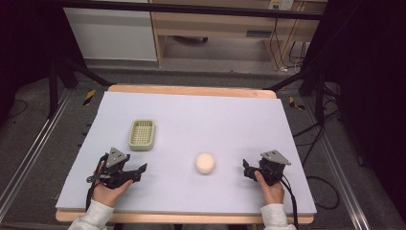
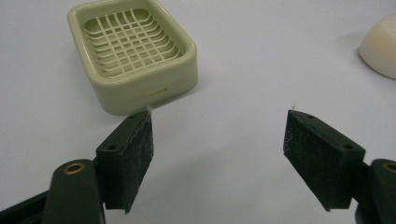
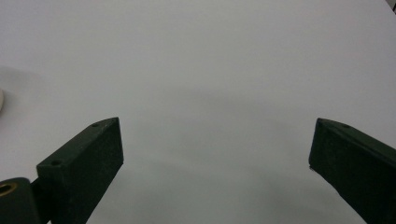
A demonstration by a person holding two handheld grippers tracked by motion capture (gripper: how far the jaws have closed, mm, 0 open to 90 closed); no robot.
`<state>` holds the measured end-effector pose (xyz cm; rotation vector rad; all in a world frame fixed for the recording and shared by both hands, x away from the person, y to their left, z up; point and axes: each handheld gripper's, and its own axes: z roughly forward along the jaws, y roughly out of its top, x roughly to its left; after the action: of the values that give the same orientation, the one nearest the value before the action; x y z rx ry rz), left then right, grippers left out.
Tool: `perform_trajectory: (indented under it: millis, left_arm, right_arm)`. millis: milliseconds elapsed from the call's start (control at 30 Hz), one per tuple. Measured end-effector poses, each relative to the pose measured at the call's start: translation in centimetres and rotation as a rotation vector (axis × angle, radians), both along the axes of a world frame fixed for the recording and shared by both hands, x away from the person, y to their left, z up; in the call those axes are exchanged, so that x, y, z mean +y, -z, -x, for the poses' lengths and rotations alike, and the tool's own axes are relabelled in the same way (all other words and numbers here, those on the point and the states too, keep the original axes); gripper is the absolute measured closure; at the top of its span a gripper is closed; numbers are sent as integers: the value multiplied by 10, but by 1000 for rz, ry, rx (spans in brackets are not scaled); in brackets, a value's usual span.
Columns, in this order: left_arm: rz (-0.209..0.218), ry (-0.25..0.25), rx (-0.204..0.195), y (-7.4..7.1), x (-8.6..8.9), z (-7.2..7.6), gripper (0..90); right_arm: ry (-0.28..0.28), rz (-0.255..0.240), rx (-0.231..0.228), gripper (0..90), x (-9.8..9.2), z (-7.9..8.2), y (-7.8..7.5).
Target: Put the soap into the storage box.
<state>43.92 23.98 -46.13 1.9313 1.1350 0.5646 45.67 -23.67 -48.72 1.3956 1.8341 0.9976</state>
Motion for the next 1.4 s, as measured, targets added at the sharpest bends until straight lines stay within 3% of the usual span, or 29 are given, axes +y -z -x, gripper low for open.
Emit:
perform_trajectory:
  millis: [633, 1400]
  left_arm:
    - [5, 26, -14, -8, -18, -4, 230]
    - [31, 70, -41, -24, -54, -13, 233]
  right_arm:
    - [-2, -16, 11, 35, -1, -1, 0]
    - [-3, -26, 5, 33, -3, 0, 0]
